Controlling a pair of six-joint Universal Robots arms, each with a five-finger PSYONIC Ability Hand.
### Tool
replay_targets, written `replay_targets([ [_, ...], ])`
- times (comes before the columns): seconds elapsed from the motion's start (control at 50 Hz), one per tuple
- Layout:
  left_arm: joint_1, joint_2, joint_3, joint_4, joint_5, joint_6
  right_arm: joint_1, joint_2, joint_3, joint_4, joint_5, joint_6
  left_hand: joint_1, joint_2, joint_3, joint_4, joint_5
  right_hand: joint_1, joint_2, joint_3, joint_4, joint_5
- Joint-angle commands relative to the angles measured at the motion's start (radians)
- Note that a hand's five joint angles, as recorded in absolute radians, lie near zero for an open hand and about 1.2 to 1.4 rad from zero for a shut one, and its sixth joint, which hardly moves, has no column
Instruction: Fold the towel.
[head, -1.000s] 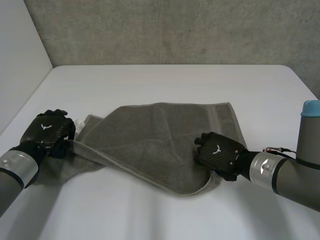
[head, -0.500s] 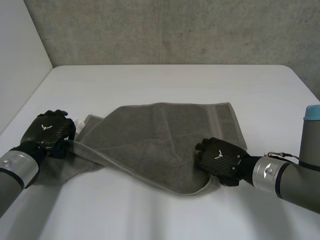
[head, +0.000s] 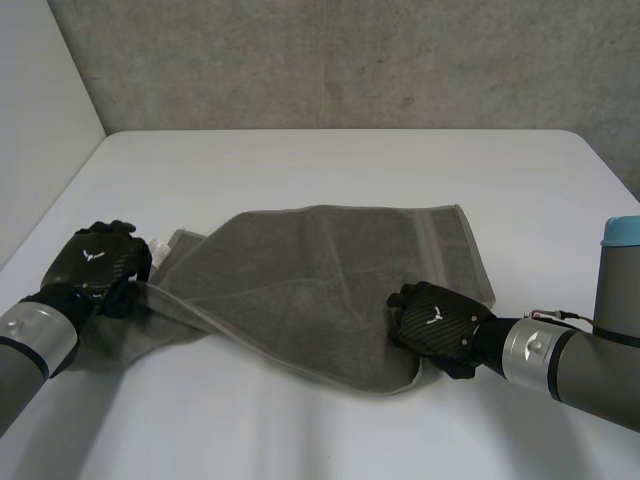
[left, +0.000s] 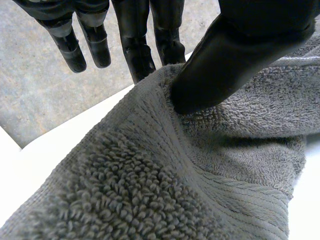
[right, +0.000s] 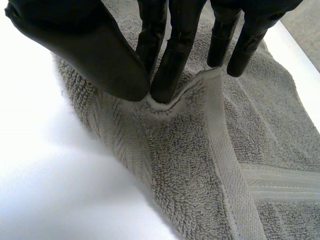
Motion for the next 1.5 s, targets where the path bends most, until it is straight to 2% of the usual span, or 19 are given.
replay_targets([
  [0.02, 0.0, 0.0, -0.001, 0.0, 0.0, 0.0, 0.002, -0.006, 0.007, -0.008, -0.009, 0.003, 0.091, 0.06, -0.058, -0.066, 0.061, -0.509, -0.494, -0.053, -0.076, -0.532],
  [0.54, 0.0, -0.002, -0.001, 0.0, 0.0, 0.0, 0.005, 0.002, 0.012, -0.006, -0.015, -0.002, 0.091, 0.06, -0.058, -0.066, 0.061, -0.471, -0.456, -0.053, -0.076, -0.494],
  [0.7, 0.0, -0.002, -0.001, -0.002, 0.0, 0.0, -0.019, -0.003, 0.01, 0.005, -0.01, -0.003, 0.091, 0.06, -0.058, -0.066, 0.061, -0.257, -0.241, -0.053, -0.076, -0.28],
  [0.74, 0.0, -0.002, 0.001, -0.002, 0.0, 0.0, -0.019, -0.003, 0.012, 0.008, -0.01, -0.003, 0.091, 0.06, -0.058, -0.066, 0.061, 0.015, 0.03, -0.053, -0.076, -0.009],
  [0.78, 0.0, -0.002, 0.001, -0.002, 0.0, -0.002, -0.019, -0.006, 0.012, 0.009, -0.01, -0.002, 0.091, 0.06, -0.058, -0.066, 0.061, 0.108, 0.124, -0.053, -0.076, 0.085],
  [0.86, 0.0, 0.0, 0.001, -0.002, 0.0, -0.002, -0.021, -0.022, 0.007, 0.028, -0.012, -0.006, 0.091, 0.06, -0.058, -0.066, 0.061, 0.109, 0.125, -0.053, -0.076, 0.086],
  [0.92, -0.002, 0.0, -0.001, -0.002, 0.0, -0.002, -0.024, -0.067, -0.007, 0.088, -0.041, 0.0, 0.091, 0.06, -0.058, -0.066, 0.061, 0.109, 0.125, -0.053, -0.076, 0.086],
  [0.96, -0.002, 0.0, -0.001, -0.002, 0.0, -0.002, -0.05, -0.102, 0.002, 0.147, -0.108, 0.005, 0.091, 0.06, -0.058, -0.066, 0.061, 0.109, 0.125, -0.053, -0.076, 0.086],
  [1.04, -0.005, 0.0, -0.002, -0.002, 0.0, -0.002, -0.054, -0.108, 0.019, 0.166, -0.153, -0.009, 0.091, 0.06, -0.058, -0.066, 0.061, 0.109, 0.125, -0.053, -0.076, 0.086],
  [1.06, -0.006, 0.0, -0.002, -0.002, 0.0, -0.002, -0.054, -0.098, 0.028, 0.163, -0.168, -0.011, 0.091, 0.06, -0.058, -0.066, 0.061, -0.186, -0.171, -0.053, -0.076, -0.21],
  [1.08, -0.008, 0.0, -0.002, -0.002, 0.0, -0.002, -0.054, -0.098, 0.028, 0.163, -0.168, -0.011, 0.091, 0.06, -0.058, -0.066, 0.061, -0.189, -0.174, -0.053, -0.076, -0.213],
  [1.1, -0.008, 0.0, -0.002, -0.002, 0.0, -0.002, -0.048, -0.085, 0.039, 0.152, -0.167, -0.012, 0.091, 0.06, -0.058, -0.066, 0.061, -0.582, -0.566, -0.053, -0.076, -0.605],
  [1.24, -0.01, -0.002, -0.004, -0.002, 0.0, 0.0, -0.024, -0.024, 0.038, 0.108, -0.078, -0.067, 0.091, 0.06, -0.058, -0.066, 0.061, -0.688, -0.673, -0.053, -0.076, -0.712],
  [1.5, -0.005, -0.002, -0.008, 0.0, 0.003, 0.0, -0.033, -0.019, 0.038, 0.104, -0.07, -0.083, 0.091, 0.06, -0.058, -0.066, 0.061, -0.668, -0.652, -0.053, -0.076, -0.691],
])
